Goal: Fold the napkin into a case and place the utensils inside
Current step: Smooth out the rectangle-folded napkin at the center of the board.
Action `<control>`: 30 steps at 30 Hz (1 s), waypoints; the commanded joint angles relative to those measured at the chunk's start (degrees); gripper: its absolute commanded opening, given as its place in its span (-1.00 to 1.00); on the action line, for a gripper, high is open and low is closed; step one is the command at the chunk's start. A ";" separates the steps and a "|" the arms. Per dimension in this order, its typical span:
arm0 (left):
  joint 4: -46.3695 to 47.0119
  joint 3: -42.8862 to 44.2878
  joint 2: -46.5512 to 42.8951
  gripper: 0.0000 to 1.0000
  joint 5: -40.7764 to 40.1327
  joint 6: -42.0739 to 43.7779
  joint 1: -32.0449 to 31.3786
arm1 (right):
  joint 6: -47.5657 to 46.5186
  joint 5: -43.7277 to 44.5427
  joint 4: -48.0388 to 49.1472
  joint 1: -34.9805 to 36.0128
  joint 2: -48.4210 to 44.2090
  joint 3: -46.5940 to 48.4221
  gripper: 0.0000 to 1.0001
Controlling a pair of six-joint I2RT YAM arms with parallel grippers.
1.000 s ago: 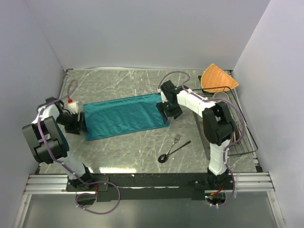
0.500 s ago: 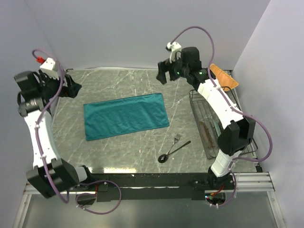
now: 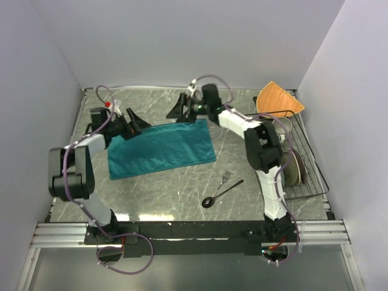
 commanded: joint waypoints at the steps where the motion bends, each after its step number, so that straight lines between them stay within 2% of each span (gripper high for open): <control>1: 18.62 1.11 6.42 0.99 -1.23 -11.64 -3.39 | 9.19 -0.48 11.53 3.66 2.17 0.15 1.00; 8: 30.83 4.01 20.14 0.99 -1.24 -21.12 -4.10 | 15.08 1.98 17.25 4.54 10.95 2.61 1.00; 15: 40.60 5.51 26.48 0.99 -0.71 -29.74 -4.37 | 19.74 5.23 24.10 4.81 15.44 3.23 1.00; 19: 43.77 4.28 27.53 0.99 -1.07 -32.82 -4.19 | 22.20 8.13 23.41 4.54 17.29 3.05 1.00; 24: 40.35 2.70 25.96 0.99 -4.40 -31.33 -2.97 | 20.98 10.41 19.11 3.67 17.82 2.26 1.00; 30: 36.84 1.29 26.22 0.99 -5.72 -29.23 3.79 | 21.15 11.91 16.03 2.26 17.73 0.33 1.00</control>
